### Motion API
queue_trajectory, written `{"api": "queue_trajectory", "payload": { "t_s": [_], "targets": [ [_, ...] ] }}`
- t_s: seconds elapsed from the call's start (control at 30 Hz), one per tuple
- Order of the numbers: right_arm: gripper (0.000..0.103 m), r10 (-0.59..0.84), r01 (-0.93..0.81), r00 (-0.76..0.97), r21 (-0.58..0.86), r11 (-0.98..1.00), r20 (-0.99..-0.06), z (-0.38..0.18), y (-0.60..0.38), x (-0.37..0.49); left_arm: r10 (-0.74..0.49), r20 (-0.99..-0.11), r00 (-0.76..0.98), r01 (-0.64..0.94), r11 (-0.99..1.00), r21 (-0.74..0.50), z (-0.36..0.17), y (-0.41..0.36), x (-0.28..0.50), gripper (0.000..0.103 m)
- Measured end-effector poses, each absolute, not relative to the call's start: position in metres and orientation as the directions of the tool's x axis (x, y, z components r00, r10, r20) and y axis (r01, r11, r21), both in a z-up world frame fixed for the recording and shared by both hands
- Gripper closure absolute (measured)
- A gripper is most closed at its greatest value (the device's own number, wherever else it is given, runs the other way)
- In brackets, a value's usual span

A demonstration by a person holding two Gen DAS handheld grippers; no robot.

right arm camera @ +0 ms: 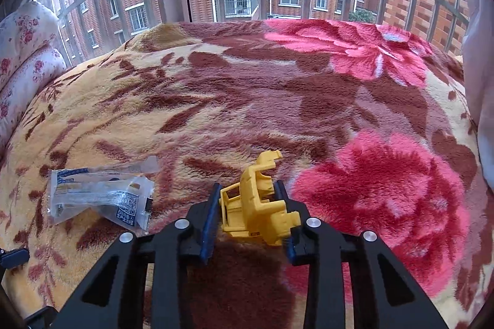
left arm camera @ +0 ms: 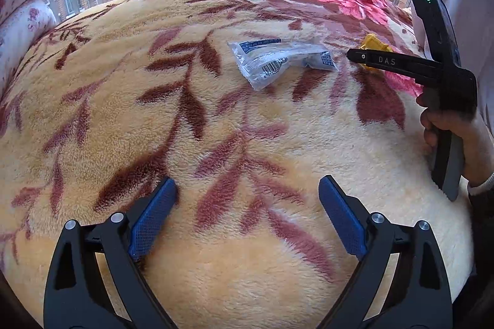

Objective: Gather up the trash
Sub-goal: 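Grasp the clear plastic packet with the left tool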

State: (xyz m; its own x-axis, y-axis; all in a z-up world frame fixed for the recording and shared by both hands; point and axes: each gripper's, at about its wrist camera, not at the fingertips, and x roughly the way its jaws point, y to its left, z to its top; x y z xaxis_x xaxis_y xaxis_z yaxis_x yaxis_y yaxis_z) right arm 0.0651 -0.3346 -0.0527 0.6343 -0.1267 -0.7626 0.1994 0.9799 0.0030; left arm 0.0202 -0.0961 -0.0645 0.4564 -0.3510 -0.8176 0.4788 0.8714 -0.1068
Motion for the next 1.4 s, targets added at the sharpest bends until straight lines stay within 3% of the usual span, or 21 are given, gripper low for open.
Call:
{"api": "queue_trajectory", "payload": {
  "t_s": [0.3, 0.63, 1.1, 1.4],
  "targets": [
    [0.069, -0.102, 0.184, 0.671, 0.031, 0.982, -0.735, -0.027, -0.322, 0.03, -0.38, -0.822, 0.425, 0.528, 0.842, -0.116, -0.051, -0.102, 0.027, 0.012],
    [0.069, -0.029, 0.168, 0.692, 0.121, 0.978, -0.721, -0.02, -0.318, -0.028, -0.393, -0.833, 0.388, 0.767, 0.639, 0.056, -0.038, -0.154, 0.073, 0.012],
    [0.069, 0.008, 0.202, 0.702, 0.209, 0.957, -0.713, -0.03, -0.334, -0.035, -0.437, -0.834, 0.338, 0.811, 0.585, 0.023, -0.056, -0.188, 0.118, 0.012],
    [0.069, 0.027, 0.199, 0.704, 0.234, 0.952, -0.709, -0.034, -0.337, -0.035, -0.424, -0.819, 0.385, 0.838, 0.532, 0.119, -0.049, -0.166, 0.101, 0.012]
  ]
}}
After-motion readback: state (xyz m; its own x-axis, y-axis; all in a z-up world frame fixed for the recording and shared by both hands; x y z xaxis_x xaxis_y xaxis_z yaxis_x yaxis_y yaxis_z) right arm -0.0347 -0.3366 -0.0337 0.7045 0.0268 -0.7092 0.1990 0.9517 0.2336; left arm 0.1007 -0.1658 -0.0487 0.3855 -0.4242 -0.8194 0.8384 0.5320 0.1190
